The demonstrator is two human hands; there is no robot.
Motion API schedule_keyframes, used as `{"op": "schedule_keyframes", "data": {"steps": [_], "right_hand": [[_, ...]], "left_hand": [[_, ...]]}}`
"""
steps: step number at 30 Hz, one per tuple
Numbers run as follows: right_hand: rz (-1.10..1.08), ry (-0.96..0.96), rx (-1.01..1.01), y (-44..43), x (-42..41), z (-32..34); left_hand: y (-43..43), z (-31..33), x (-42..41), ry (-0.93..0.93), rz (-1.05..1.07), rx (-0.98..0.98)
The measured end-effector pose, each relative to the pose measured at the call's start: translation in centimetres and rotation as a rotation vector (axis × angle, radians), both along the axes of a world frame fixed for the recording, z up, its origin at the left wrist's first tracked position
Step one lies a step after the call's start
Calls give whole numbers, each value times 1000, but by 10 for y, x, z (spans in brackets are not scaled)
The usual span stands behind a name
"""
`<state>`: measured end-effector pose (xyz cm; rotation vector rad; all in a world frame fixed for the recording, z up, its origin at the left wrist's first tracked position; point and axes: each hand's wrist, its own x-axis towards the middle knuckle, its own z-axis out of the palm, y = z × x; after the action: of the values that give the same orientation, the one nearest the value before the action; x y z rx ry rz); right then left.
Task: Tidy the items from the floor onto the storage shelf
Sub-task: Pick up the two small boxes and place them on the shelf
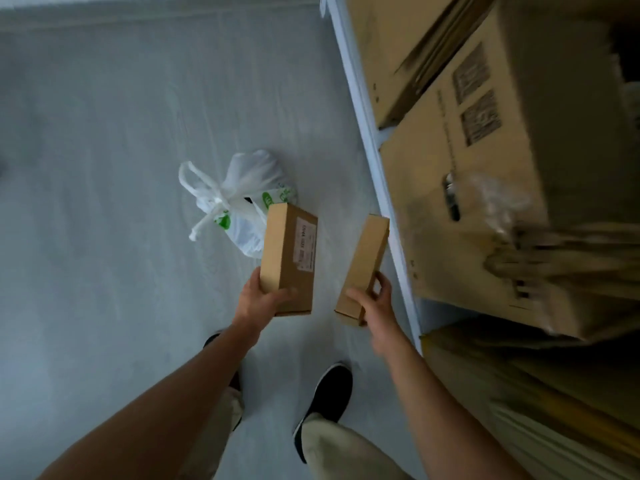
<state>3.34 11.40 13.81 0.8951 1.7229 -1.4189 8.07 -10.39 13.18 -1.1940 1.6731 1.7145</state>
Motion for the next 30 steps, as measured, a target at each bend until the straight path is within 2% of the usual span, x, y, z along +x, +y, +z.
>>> {"op": "schedule_keyframes", "data": {"steps": [3,5,9,11,12,14,16,19,23,25,30], "right_hand": [[-213,-93,-344,2,22,115],[-267,-125,-509,4,35,195],[-136,-46,-564,7,59,328],[-140,-40,-555,8,68,370],[-155,-131,-628,3,68,395],[-167,-126,-682,8,74,418],[-169,149,-537,-1,83,455],[-225,226,-459,-18,90,500],[-232,434,-65,-22,108,535],[-327,506,-40,-10,116,547],[-478,546,-147,17,143,575]], "left_hand": [[-13,106,15,32,46,32],[-21,167,24,50,45,63],[-27,281,35,86,-57,89],[-25,330,38,133,-100,89],[-23,351,39,160,-107,105],[-20,386,41,205,-116,149],[-18,415,44,253,-120,201],[-17,452,49,331,-171,240],[-16,481,54,405,-247,285],[-19,491,53,403,-293,342],[-6,517,42,392,-476,498]]}}
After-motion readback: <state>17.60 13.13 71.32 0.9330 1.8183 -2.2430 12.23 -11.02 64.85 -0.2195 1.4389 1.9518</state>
